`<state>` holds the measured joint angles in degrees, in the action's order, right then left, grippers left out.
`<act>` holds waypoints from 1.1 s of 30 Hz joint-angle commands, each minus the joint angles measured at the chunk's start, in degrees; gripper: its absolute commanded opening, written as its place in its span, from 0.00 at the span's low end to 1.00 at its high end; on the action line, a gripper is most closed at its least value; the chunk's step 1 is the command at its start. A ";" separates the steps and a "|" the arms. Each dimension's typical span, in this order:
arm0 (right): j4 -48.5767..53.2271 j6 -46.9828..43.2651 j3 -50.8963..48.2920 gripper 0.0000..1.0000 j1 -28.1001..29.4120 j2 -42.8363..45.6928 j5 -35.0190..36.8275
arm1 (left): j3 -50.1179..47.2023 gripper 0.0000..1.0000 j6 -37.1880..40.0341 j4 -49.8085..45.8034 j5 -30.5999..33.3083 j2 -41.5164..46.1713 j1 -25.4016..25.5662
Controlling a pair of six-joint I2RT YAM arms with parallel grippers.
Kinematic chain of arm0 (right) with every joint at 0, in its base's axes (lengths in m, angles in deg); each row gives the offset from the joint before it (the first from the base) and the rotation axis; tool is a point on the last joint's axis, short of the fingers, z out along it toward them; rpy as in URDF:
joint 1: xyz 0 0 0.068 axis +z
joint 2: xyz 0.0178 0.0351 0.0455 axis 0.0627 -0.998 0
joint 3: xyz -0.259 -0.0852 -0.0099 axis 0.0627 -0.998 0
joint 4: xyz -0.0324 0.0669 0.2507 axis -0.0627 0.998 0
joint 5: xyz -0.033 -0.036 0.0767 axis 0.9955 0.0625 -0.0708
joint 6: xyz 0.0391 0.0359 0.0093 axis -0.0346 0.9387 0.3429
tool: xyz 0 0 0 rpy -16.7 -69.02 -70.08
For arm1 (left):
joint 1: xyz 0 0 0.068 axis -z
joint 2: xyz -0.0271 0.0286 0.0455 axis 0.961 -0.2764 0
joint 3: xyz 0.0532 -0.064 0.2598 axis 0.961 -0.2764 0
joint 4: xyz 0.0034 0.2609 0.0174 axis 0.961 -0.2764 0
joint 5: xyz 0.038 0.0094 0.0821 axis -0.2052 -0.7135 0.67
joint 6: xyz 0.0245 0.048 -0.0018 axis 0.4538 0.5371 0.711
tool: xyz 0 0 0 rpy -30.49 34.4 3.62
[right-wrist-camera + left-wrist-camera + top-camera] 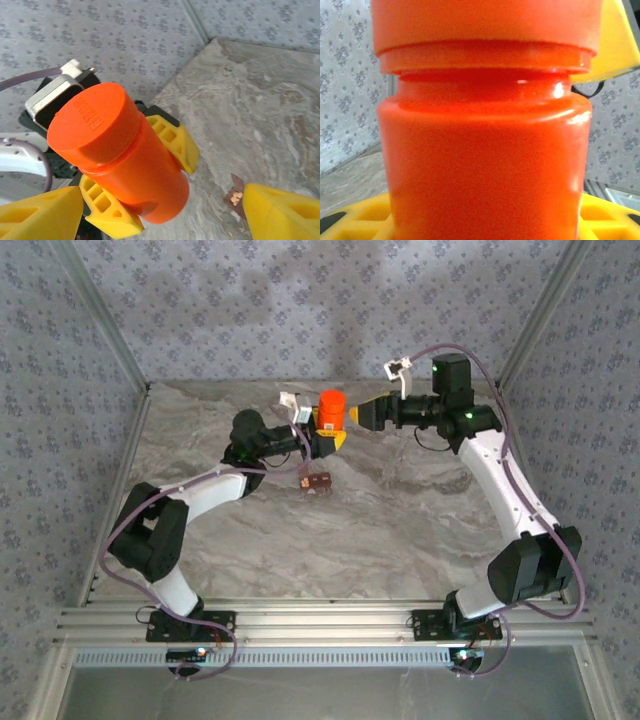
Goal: Sort the pills into containers
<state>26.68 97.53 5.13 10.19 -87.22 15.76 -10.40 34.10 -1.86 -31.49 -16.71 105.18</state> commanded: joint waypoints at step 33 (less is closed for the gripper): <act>-7.09 3.53 7.60 0.68 4.97 -6.50 -4.54 | 4.02 0.00 -8.26 5.03 -5.50 -3.91 -0.03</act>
<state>20.56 100.07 10.66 14.84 -92.71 12.03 -8.63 26.49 -0.05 -35.84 -19.97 105.18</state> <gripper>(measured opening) 0.688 0.535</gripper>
